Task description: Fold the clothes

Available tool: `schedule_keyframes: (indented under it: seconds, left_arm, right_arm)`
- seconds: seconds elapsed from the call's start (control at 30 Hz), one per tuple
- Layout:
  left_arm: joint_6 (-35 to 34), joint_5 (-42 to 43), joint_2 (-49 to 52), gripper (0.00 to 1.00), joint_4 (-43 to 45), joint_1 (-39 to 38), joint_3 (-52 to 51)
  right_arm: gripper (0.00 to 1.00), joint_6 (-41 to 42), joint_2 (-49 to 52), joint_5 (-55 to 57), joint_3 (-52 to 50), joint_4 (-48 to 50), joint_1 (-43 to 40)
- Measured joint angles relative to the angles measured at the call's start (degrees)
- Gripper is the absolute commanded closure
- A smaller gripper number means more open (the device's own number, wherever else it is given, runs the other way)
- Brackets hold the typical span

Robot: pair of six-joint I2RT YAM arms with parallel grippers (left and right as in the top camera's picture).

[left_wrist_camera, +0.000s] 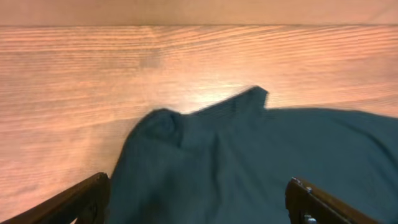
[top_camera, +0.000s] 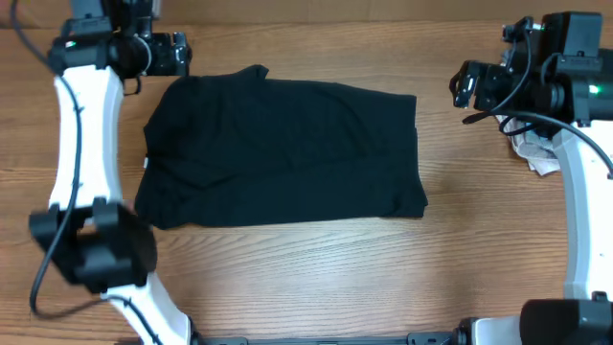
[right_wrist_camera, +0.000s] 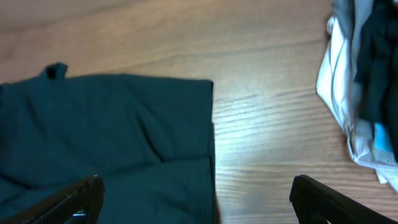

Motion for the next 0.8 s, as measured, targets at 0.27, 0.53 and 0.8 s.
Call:
schedule_keyframes:
  seconds: [0.27,0.53,0.8]
  left_arm:
    - [0.0,0.0,10.4,0.11,7.5,0.0,0.7]
    - [0.2,-0.6,16.5,0.12,13.7,0.0,0.9]
    - [0.4,-1.4,20.9,0.21,16.0,0.0,1.0]
  right_arm:
    - [0.0,-0.2,3.1,0.2,0.0,-1.6,0.0]
    - [0.0,-0.2,4.7,0.4,0.0,-1.5,1.7]
    - [0.0,-0.2,7.6,0.4,0.0,-1.3,4.3]
